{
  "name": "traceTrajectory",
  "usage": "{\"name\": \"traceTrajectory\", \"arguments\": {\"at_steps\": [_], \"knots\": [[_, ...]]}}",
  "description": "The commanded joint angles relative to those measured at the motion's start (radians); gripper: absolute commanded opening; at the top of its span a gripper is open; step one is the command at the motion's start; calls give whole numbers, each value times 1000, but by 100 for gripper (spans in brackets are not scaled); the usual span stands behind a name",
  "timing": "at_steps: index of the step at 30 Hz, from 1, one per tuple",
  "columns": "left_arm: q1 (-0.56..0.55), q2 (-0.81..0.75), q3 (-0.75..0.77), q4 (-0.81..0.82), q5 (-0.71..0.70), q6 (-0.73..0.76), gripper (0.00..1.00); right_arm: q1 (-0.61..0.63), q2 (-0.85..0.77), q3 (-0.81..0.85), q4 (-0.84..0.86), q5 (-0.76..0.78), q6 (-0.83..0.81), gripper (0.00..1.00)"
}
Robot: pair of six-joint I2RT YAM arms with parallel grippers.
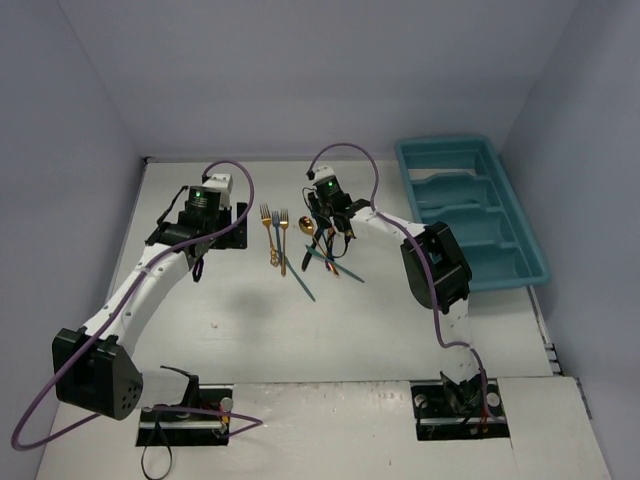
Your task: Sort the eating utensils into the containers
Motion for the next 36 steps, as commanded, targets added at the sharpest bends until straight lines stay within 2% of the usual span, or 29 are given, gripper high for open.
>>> {"name": "traceTrajectory", "arguments": {"at_steps": [1, 30, 36], "knots": [[5, -16, 55, 20, 8, -12, 78, 13, -76, -9, 28, -22, 28, 25], [5, -20, 57, 18, 6, -10, 78, 19, 64, 37, 21, 6, 58, 22], [5, -21, 56, 17, 5, -10, 78, 18, 70, 34, 22, 12, 53, 4]]}}
